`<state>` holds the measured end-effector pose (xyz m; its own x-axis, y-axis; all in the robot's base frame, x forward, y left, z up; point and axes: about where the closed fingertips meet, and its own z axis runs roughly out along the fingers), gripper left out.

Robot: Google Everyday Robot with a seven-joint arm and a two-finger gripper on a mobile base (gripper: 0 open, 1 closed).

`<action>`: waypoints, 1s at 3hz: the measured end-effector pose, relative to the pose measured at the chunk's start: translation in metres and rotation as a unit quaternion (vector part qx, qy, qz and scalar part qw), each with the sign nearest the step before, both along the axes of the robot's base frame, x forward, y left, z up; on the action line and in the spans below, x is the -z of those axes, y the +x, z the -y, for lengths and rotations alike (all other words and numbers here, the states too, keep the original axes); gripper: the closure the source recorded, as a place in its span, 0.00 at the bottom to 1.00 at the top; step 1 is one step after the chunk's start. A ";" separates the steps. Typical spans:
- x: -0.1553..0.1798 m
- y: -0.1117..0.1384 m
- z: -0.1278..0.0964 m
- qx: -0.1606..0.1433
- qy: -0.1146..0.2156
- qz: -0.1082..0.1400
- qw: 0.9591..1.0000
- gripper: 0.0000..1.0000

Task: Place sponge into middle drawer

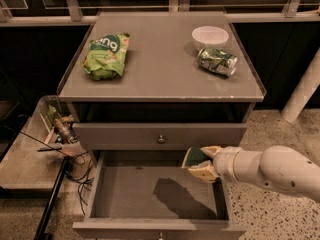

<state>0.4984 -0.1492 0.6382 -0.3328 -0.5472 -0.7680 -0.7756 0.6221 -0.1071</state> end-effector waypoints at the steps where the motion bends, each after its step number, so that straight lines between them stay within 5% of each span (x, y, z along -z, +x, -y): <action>1: 0.000 0.000 0.000 0.000 0.000 0.000 1.000 1.00; 3: 0.047 -0.001 -0.021 -0.006 0.002 -0.027 1.000 1.00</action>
Offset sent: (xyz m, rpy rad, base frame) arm -0.0019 0.0247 -0.0414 -0.0073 0.0363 0.0244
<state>0.4973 -0.1281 0.5915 -0.3663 -0.5487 -0.7515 -0.7880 0.6124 -0.0630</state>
